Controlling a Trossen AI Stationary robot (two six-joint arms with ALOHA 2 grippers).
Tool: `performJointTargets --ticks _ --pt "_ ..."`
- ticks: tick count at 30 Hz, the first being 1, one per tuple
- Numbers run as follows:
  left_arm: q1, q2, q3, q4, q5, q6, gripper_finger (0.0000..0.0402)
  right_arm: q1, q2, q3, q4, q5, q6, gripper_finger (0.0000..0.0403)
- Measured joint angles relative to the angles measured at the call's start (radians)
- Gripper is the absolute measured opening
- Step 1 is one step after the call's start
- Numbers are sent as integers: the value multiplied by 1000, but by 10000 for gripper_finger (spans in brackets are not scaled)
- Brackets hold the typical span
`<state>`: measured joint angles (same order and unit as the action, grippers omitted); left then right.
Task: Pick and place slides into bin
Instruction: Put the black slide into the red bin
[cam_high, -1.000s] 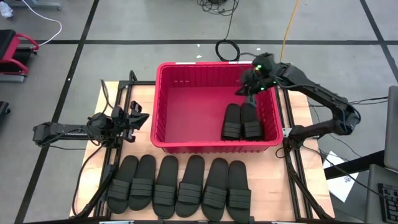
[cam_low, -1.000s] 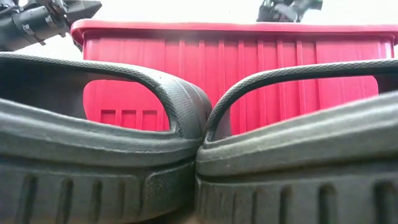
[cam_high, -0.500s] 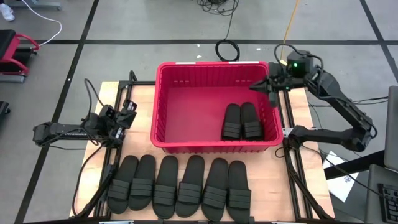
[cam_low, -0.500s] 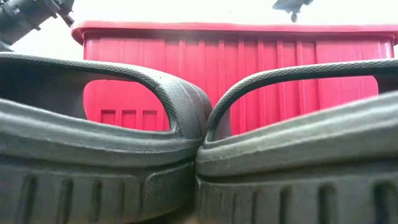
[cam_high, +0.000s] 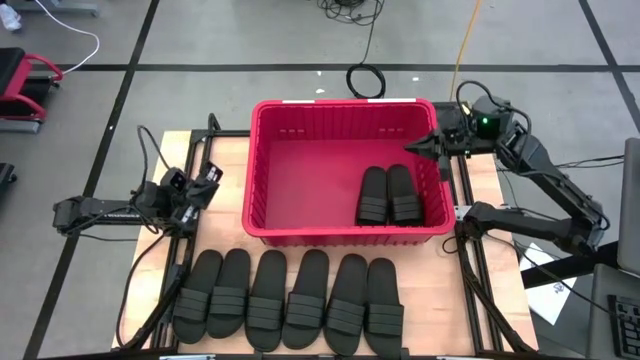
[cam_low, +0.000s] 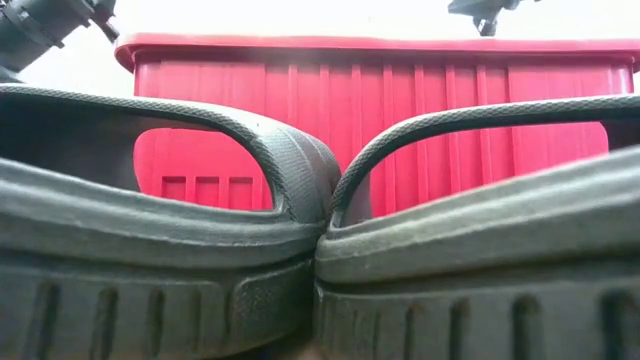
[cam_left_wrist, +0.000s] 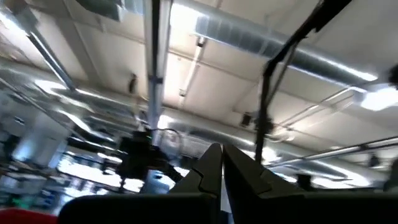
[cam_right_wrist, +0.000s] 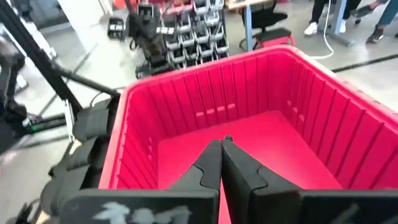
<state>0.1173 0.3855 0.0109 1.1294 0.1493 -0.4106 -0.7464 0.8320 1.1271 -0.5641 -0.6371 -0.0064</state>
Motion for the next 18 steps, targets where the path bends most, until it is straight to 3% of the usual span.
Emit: performJointTargets --ticks 4,10,18 --pt "0 0 0 30 30 -66 21 0 -27 -86 120 -7 78 0" --pt "0 0 7 40 -79 -100 21 3 -38 -177 288 -58 167 0" --pt "0 0 14 37 -79 -18 21 9 -42 -198 345 -74 208 0"
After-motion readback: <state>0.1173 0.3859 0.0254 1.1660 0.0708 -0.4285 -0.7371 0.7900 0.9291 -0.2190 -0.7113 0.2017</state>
